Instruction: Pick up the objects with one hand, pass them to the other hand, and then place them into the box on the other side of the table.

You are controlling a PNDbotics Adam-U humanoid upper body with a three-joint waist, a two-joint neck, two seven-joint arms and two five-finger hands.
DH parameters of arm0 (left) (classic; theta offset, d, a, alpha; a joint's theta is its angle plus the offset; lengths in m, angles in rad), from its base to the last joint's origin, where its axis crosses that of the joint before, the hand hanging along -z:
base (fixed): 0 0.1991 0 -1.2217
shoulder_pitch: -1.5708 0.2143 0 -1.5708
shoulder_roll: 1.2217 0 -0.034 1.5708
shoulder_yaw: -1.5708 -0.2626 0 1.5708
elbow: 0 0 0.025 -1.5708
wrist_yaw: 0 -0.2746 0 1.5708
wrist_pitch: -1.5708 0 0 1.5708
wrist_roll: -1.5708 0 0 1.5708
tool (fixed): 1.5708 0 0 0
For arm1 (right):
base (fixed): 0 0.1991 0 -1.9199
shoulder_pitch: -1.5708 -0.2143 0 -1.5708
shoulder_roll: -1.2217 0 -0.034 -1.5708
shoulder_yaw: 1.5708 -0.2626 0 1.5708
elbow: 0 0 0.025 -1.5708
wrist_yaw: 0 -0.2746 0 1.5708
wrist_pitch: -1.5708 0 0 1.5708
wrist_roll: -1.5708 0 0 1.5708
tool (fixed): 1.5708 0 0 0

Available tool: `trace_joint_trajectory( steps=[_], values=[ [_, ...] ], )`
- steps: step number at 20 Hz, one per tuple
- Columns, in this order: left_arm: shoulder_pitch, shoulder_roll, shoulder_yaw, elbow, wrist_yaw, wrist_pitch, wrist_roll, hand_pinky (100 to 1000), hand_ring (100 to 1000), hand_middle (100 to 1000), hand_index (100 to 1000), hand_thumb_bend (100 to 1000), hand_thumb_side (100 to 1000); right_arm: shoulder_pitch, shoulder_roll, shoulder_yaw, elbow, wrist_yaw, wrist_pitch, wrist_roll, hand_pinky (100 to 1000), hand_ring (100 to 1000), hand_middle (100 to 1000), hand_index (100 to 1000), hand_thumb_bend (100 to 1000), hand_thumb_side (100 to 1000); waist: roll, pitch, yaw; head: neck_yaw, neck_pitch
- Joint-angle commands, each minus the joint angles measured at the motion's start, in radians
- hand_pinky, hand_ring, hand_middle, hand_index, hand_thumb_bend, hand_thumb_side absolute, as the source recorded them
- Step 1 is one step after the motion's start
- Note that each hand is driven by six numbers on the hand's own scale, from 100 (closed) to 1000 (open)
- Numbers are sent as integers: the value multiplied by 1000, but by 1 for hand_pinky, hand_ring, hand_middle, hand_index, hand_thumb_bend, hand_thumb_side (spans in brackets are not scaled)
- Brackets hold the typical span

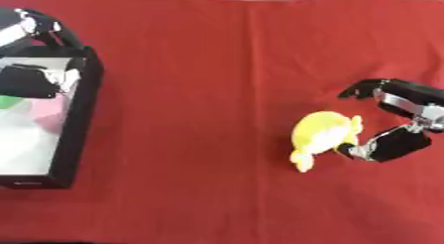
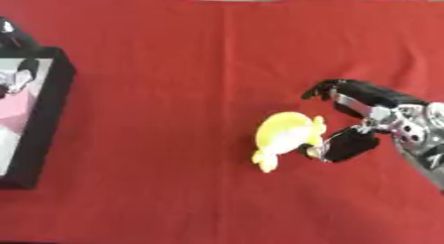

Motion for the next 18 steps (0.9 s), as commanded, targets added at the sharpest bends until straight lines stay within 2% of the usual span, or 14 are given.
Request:
trace_joint_trajectory(
  steps=[1,12,15,16,18],
  values=[
    [-13,21,12,-13,7,0,10,899,679,659,734,100,336,-2,-11,-3,-15,17,13,-8,956,908,906,904,443,291,-5,-19,3,-6,-5],
    [-19,9,11,-13,7,6,32,916,695,671,735,100,313,11,0,8,-15,17,67,-23,951,902,900,894,444,270,3,-2,12,-17,-10],
    [-21,7,10,-13,13,2,39,917,694,681,735,100,344,13,2,9,-15,17,91,-34,950,899,899,893,444,272,3,0,16,-18,-12],
    [-21,7,10,-13,16,1,41,914,693,685,739,100,437,13,2,10,-15,16,95,-37,950,898,898,892,442,270,3,0,17,-18,-12],
    [-20,6,9,-13,26,4,38,917,694,687,748,100,489,12,4,8,-15,17,109,-44,949,896,895,890,438,273,2,2,20,-19,-14]
  ],
)
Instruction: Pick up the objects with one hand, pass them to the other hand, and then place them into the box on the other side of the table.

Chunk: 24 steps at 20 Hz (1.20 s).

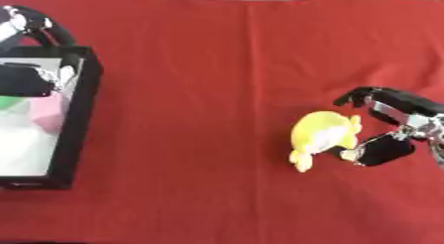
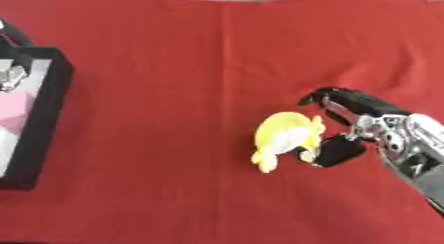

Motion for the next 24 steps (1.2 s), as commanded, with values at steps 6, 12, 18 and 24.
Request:
trace_joint_trajectory(
  steps=[6,12,18,24],
  values=[
    [-15,22,11,-13,38,-4,5,907,691,698,762,100,409,-9,-6,-7,-15,7,51,-26,946,890,888,883,421,273,3,4,11,-6,-19],
    [-20,19,16,-13,38,-6,10,894,679,711,751,100,245,-8,-2,2,-15,8,61,-26,941,885,847,871,405,266,6,12,20,-10,-25],
    [-25,15,13,-13,34,4,31,891,661,689,737,100,276,-8,2,10,-15,3,65,-30,938,878,824,848,399,268,7,20,24,-13,-28],
    [-26,11,14,-13,38,3,46,897,667,665,727,100,271,-4,6,14,-15,-17,76,-30,928,849,753,767,246,266,8,25,26,-13,-27]
  ],
)
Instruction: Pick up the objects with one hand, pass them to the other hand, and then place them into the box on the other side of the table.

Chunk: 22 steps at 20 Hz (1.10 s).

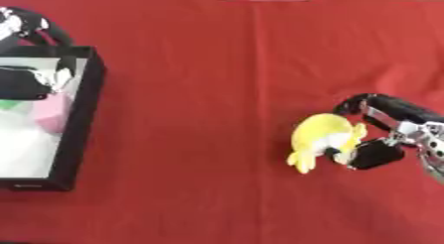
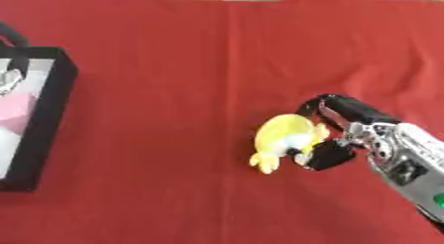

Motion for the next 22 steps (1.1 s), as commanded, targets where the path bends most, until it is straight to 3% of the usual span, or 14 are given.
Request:
trace_joint_trajectory(
  steps=[1,5,12,15,22],
  values=[
    [-13,21,14,-12,3,-2,8,895,665,665,727,100,265,-4,-11,-7,-15,-17,14,-1,925,840,739,753,201,256,8,1,1,-2,-9],
    [-14,21,16,-12,2,1,16,898,658,685,725,100,251,-1,-11,-10,-15,-52,19,-20,914,800,670,681,100,222,7,-1,0,-2,-8],
    [-12,26,18,-12,10,3,17,895,663,666,724,100,244,1,-17,-31,-15,-131,2,-106,890,752,586,587,100,162,6,-17,-8,2,-6],
    [-13,27,17,-12,16,4,14,890,691,703,740,100,252,-4,-18,-48,-15,-165,-6,-159,896,726,545,543,100,148,8,-24,-13,4,-4],
    [-30,29,15,-12,24,-3,13,886,694,698,750,100,244,-56,0,-98,-15,-248,-4,-315,858,694,538,529,100,100,16,-37,-20,6,1]
  ],
)
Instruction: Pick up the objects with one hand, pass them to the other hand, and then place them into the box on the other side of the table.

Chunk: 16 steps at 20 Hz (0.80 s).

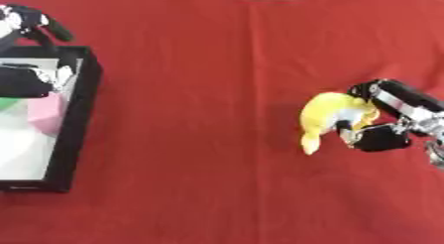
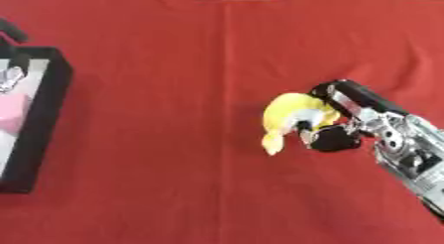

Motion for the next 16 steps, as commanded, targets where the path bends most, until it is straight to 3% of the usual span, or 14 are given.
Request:
trace_joint_trajectory(
  steps=[1,7,16],
  values=[
    [-23,29,13,-12,7,-6,3,886,696,699,749,100,245,-33,-7,-32,-15,-36,2,-68,840,687,538,529,100,100,16,-39,-2,4,0],
    [-69,26,1,-12,15,-22,-5,886,693,690,745,100,246,-77,20,-30,-15,-85,46,-202,815,660,539,525,100,100,21,-46,5,3,1],
    [-182,10,-53,-12,12,-47,-74,880,696,688,749,100,245,-120,68,20,-15,-182,94,-433,791,657,557,537,100,100,23,-52,27,-3,-5]
  ],
)
